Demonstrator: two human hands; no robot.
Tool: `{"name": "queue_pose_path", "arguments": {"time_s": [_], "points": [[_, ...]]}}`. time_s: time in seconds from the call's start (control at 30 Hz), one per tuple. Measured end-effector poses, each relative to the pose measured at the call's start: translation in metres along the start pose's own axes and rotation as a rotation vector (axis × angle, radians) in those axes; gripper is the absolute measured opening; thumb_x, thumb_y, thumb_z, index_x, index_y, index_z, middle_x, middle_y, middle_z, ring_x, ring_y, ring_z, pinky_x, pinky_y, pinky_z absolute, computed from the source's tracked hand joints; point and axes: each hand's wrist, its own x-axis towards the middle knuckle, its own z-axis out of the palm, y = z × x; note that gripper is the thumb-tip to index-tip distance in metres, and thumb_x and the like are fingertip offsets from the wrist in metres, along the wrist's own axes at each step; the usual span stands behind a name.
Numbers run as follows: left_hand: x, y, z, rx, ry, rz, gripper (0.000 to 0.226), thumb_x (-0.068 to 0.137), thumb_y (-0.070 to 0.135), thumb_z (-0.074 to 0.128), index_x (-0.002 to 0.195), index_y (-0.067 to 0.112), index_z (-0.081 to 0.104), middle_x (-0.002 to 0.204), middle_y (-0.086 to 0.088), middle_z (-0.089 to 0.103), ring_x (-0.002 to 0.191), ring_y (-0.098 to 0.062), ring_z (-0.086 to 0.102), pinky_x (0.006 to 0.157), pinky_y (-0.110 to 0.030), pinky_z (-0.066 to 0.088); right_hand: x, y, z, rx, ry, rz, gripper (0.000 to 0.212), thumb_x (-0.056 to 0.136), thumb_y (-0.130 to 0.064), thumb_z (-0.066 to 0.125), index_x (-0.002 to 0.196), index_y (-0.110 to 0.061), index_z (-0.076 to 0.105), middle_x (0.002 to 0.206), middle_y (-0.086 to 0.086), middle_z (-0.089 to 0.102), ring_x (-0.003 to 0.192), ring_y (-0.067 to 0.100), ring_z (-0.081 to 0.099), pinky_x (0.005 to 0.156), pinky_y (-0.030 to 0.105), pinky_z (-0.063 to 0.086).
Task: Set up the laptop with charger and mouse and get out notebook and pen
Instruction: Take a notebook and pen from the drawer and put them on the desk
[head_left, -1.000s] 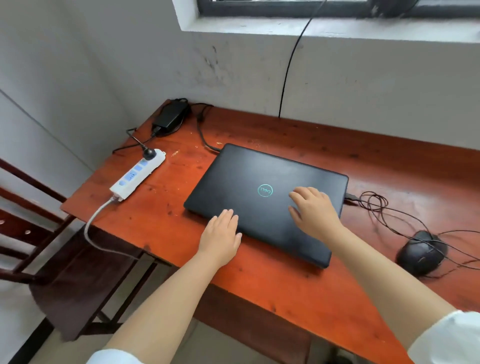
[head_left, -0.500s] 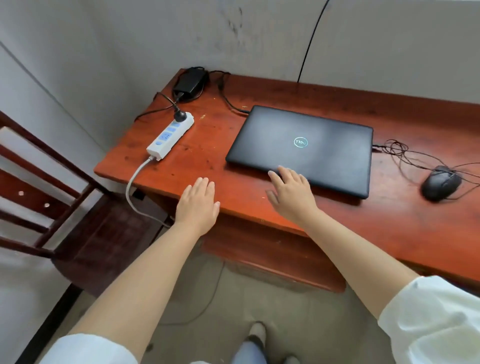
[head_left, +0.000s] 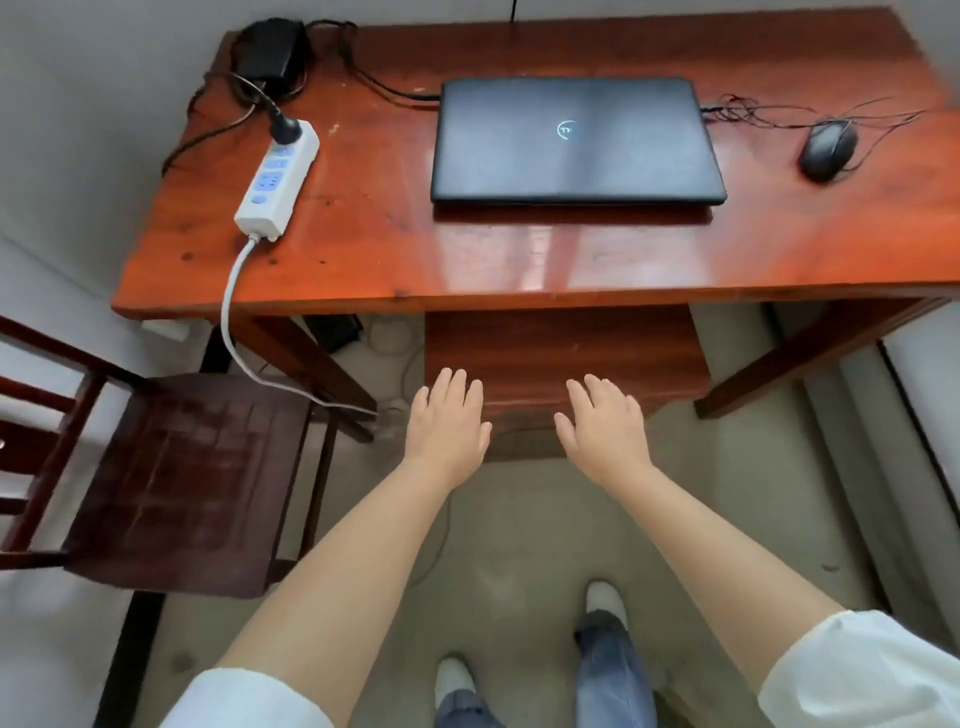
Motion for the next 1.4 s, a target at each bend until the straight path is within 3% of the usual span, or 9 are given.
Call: {"name": "queue_pose_path", "arguments": {"time_s": [0.33, 0.6, 0.73, 0.8, 0.9, 0.97, 1.07, 1.23, 1.4], "points": [[-0.001, -0.017, 0.112, -0.028, -0.043, 0.048, 0.056, 0.096, 0.033, 0.035, 0.144, 0.008, 0.019, 0.154, -0.010, 0.020, 0.144, -0.023, 0.011, 0.114, -0.038, 0.021, -0.016, 0.019, 0.123, 0.000, -0.079, 0.139, 0.047, 0.095, -0.026, 0.044, 0.137, -0.007, 0.037, 0.143, 0.014, 0.042, 0.133, 0.024, 0.036, 0.107, 0.040, 0.032], [0.049, -0.006, 0.228, -0.116, 0.034, -0.027, 0.057, 0.094, 0.033, 0.039, 0.144, 0.010, 0.022, 0.153, -0.009, 0.025, 0.142, -0.021, 0.019, 0.113, -0.040, 0.024, 0.034, 0.068, 0.206, 0.176, 0.044, 0.276, 0.043, 0.094, -0.022, 0.047, 0.133, -0.004, 0.041, 0.132, 0.023, 0.048, 0.122, 0.037, 0.044, 0.098, 0.043, 0.039], [0.085, -0.003, 0.267, -0.174, 0.245, 0.008, 0.052, 0.092, 0.025, 0.048, 0.139, 0.005, 0.035, 0.147, -0.016, 0.036, 0.138, -0.028, 0.030, 0.113, -0.046, 0.022, 0.075, 0.091, 0.231, 0.325, 0.361, 0.235, 0.041, 0.094, -0.014, 0.048, 0.132, 0.002, 0.044, 0.137, 0.025, 0.045, 0.127, 0.038, 0.040, 0.105, 0.041, 0.034], [0.100, -0.002, 0.277, -0.212, 0.505, 0.052, 0.042, 0.079, 0.013, 0.062, 0.118, -0.003, 0.058, 0.120, -0.026, 0.060, 0.111, -0.041, 0.057, 0.097, -0.054, 0.042, 0.090, 0.099, 0.239, 0.369, 0.519, 0.251, 0.040, 0.093, -0.014, 0.049, 0.129, 0.003, 0.046, 0.135, 0.025, 0.046, 0.124, 0.038, 0.042, 0.105, 0.040, 0.035], [0.113, -0.003, 0.284, -0.205, 0.766, 0.064, 0.038, 0.074, 0.017, 0.052, 0.101, -0.004, 0.066, 0.094, -0.025, 0.068, 0.084, -0.042, 0.065, 0.079, -0.051, 0.052, 0.104, 0.103, 0.251, 0.427, 0.733, 0.211, 0.038, 0.090, -0.013, 0.055, 0.122, 0.008, 0.051, 0.124, 0.029, 0.050, 0.117, 0.041, 0.047, 0.102, 0.043, 0.038], [0.119, -0.002, 0.286, -0.278, 0.880, 0.025, 0.040, 0.075, 0.018, 0.050, 0.103, -0.007, 0.063, 0.098, -0.029, 0.065, 0.088, -0.045, 0.063, 0.083, -0.053, 0.050, 0.107, 0.107, 0.256, 0.504, 0.790, 0.182, 0.038, 0.090, -0.015, 0.056, 0.120, 0.008, 0.051, 0.123, 0.028, 0.050, 0.115, 0.039, 0.048, 0.101, 0.042, 0.038], [0.121, -0.001, 0.288, -0.481, 0.977, -0.113, 0.050, 0.072, 0.009, 0.071, 0.113, -0.014, 0.055, 0.110, -0.037, 0.057, 0.102, -0.052, 0.055, 0.091, -0.057, 0.043, 0.105, 0.120, 0.249, 0.680, 0.843, 0.226, 0.045, 0.091, -0.020, 0.057, 0.127, 0.005, 0.045, 0.130, 0.024, 0.045, 0.113, 0.034, 0.051, 0.100, 0.034, 0.037], [0.118, -0.001, 0.262, -0.903, 0.910, -0.265, 0.080, 0.079, 0.020, 0.071, 0.139, -0.007, 0.025, 0.141, -0.028, 0.031, 0.132, -0.040, 0.031, 0.112, -0.042, 0.026, 0.105, 0.142, 0.212, 0.952, 0.869, 0.372, 0.066, 0.089, -0.028, 0.059, 0.141, -0.001, 0.027, 0.142, 0.021, 0.031, 0.131, 0.031, 0.035, 0.109, 0.031, 0.027], [0.115, 0.001, 0.245, -0.932, 0.849, -0.363, 0.078, 0.084, 0.022, 0.065, 0.143, 0.002, 0.018, 0.140, -0.022, 0.034, 0.127, -0.035, 0.039, 0.105, -0.040, 0.035, 0.112, 0.150, 0.199, 1.095, 0.861, 0.330, 0.072, 0.088, -0.025, 0.061, 0.143, -0.004, 0.021, 0.148, 0.016, 0.029, 0.135, 0.029, 0.033, 0.114, 0.038, 0.027]]}}
